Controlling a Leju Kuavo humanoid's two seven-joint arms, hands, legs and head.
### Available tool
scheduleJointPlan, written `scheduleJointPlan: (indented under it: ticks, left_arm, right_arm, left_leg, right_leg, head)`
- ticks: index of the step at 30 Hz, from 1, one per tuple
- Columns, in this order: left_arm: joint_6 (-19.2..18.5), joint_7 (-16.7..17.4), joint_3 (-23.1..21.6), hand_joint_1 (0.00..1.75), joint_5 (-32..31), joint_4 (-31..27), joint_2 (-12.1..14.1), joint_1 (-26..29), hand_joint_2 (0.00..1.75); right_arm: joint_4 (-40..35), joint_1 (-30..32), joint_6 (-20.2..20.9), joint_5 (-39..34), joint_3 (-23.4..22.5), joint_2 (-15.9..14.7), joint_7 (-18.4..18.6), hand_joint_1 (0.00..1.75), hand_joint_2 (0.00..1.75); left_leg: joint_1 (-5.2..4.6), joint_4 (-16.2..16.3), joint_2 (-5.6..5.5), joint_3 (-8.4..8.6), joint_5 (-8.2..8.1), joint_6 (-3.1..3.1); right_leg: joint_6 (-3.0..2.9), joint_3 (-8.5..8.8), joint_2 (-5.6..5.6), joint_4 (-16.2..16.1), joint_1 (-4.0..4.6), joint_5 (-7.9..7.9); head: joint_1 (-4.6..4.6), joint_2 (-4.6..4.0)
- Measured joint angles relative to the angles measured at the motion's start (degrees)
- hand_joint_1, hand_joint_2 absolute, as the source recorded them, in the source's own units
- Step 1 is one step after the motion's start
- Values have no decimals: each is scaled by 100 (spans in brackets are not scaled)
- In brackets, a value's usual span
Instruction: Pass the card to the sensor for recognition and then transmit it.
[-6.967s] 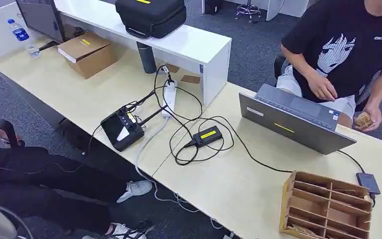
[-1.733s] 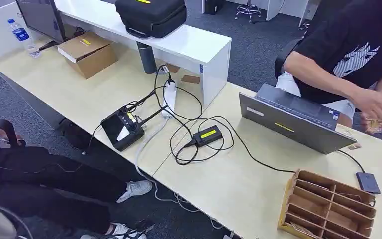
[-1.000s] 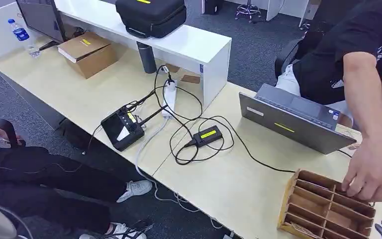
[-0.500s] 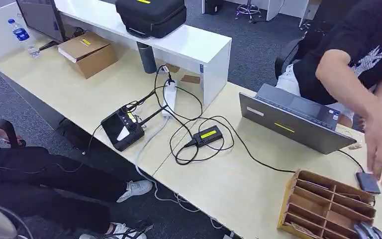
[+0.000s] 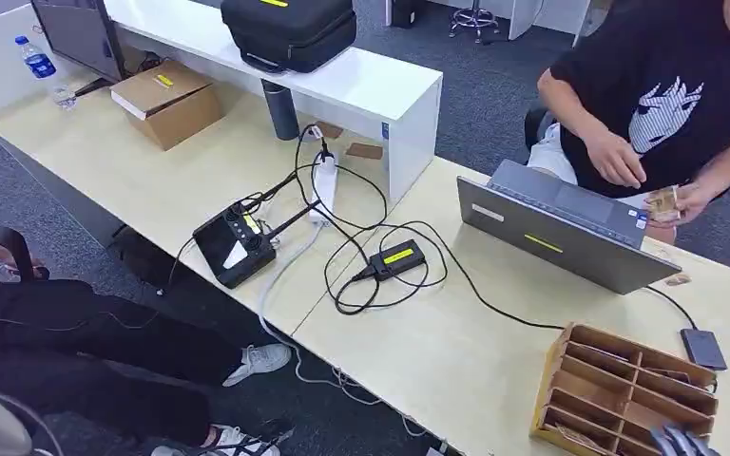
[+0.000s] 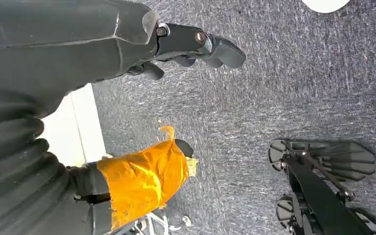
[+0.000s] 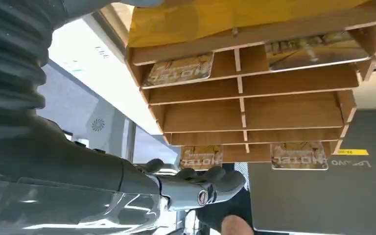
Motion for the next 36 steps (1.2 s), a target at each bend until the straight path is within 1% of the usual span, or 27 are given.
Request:
scheduleJointPlan:
  ticks: [6,10,18,30,31,32,33,34,35,36]
  left_arm:
    - [-2,0,0,0,-44,0,0,-3,175]
    - [0,0,0,0,-68,0,0,-4,175]
    - [0,0,0,0,-96,0,0,-5,175]
    - [0,0,0,0,-118,0,0,-6,175]
    - [0,0,-2,0,-122,0,0,-6,175]
    - [0,0,0,0,-129,0,0,-6,175]
    - [0,0,0,0,-129,0,0,-6,175]
    - [0,0,0,0,-138,0,0,-6,175]
    - [0,0,0,0,-138,0,0,-6,175]
    - [0,0,0,0,-140,0,0,-5,175]
  right_arm:
    - [192,-24,-103,116,83,70,206,0,175]
    - [428,-96,-208,142,98,183,343,0,175]
    - [726,-170,-232,140,98,337,406,0,175]
    - [918,-176,-236,142,74,424,435,0,175]
    - [931,-175,-234,142,65,428,437,3,175]
    - [946,-174,-232,142,46,435,437,65,175]
    - [953,-175,-229,142,37,439,439,136,175]
    - [966,-175,-229,142,20,444,439,145,175]
    - [973,-172,-229,142,2,450,441,145,175]
    - [975,-172,-229,142,-20,459,441,152,175]
  left_leg:
    - [0,0,0,0,0,0]
    - [0,-1,0,0,0,0]
    - [0,0,0,0,0,0]
    - [0,0,0,0,0,0]
    - [0,0,0,0,0,0]
    - [0,0,0,0,0,0]
    - [0,0,0,0,0,0]
    - [0,0,0,0,0,0]
    - [0,0,0,0,0,0]
    - [0,0,0,0,0,0]
  right_leg:
    - [0,0,0,0,0,0]
    - [0,0,0,0,0,0]
    - [0,0,0,1,0,0]
    - [0,0,0,0,0,0]
    - [0,0,0,0,0,0]
    - [0,0,0,0,0,0]
    - [0,0,0,0,0,0]
    - [0,0,0,0,0,0]
    - [0,0,0,0,0,0]
    - [0,0,0,0,0,0]
  head:
    - [-2,0]
    - [0,0]
    - [-2,0]
    - [-2,0]
    - [-2,0]
    - [-2,0]
    - [0,0]
    - [-2,0]
    - [0,0]
    - [-2,0]
